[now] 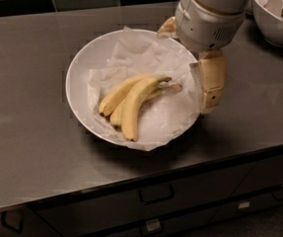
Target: Pick banana from white bowl
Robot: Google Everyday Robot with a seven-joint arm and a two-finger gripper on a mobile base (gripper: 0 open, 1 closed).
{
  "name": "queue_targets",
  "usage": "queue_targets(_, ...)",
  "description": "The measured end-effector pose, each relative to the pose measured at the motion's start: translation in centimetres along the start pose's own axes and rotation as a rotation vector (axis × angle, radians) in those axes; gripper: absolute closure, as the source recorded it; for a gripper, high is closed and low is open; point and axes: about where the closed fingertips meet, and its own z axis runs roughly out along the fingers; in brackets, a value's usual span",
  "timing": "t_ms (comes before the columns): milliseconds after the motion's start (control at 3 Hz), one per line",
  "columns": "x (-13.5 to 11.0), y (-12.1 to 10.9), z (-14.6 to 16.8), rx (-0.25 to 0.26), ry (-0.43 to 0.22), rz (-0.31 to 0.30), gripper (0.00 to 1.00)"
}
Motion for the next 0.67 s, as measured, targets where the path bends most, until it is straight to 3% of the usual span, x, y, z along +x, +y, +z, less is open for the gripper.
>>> queue_targets(667, -3.4, -2.1, 4.2, -0.099, -0.026, -0.11, 0.0)
